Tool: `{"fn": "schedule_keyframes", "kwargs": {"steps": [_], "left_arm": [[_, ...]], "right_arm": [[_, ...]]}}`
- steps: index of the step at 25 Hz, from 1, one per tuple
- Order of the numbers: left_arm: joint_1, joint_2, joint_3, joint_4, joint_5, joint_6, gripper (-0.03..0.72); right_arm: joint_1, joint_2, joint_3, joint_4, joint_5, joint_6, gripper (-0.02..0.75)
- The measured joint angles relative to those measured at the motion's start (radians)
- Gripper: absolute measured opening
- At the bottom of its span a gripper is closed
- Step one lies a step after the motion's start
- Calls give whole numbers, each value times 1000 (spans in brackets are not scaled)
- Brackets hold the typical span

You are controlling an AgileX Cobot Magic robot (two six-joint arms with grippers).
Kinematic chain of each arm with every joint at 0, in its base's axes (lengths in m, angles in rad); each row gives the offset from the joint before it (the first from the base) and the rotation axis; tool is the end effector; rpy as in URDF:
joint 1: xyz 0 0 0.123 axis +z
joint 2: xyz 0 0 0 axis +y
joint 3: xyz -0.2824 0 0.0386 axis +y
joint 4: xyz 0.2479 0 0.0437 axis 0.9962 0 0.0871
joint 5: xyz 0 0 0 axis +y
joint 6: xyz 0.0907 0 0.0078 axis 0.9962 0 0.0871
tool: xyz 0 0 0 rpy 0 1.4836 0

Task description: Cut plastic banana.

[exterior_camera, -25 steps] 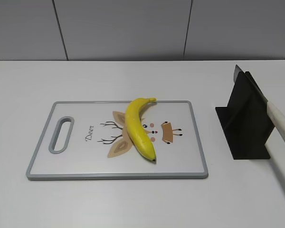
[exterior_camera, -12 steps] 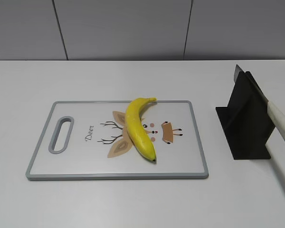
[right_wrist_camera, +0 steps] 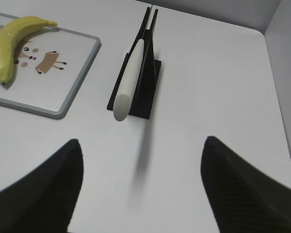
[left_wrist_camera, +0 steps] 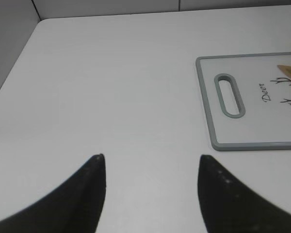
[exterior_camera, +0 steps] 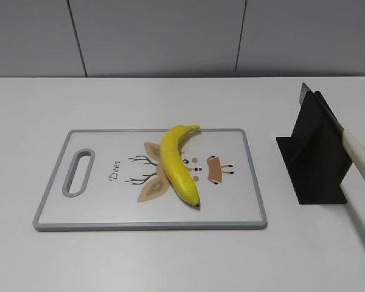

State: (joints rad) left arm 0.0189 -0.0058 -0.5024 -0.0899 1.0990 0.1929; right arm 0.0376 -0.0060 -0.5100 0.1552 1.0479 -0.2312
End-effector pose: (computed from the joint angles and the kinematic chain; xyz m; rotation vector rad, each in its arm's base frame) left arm -0.0077 -0.0074 0.2750 0.1866 2.0627 0.0219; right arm -0.0074 0.0119 0.2817 -0.2762 1.9874 0.0611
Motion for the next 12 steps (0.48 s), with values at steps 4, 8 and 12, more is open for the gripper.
{"fn": "schedule_keyframes", "kwargs": {"steps": [4, 8, 12], "left_arm": [[0, 0, 0, 0, 0, 0, 586], [0, 0, 0, 7, -2, 0, 586], [0, 0, 0, 31, -7, 0, 586]], "right_arm": [[0, 0, 0, 0, 0, 0, 587], [0, 0, 0, 0, 0, 0, 587], [0, 0, 0, 0, 0, 0, 587]]}}
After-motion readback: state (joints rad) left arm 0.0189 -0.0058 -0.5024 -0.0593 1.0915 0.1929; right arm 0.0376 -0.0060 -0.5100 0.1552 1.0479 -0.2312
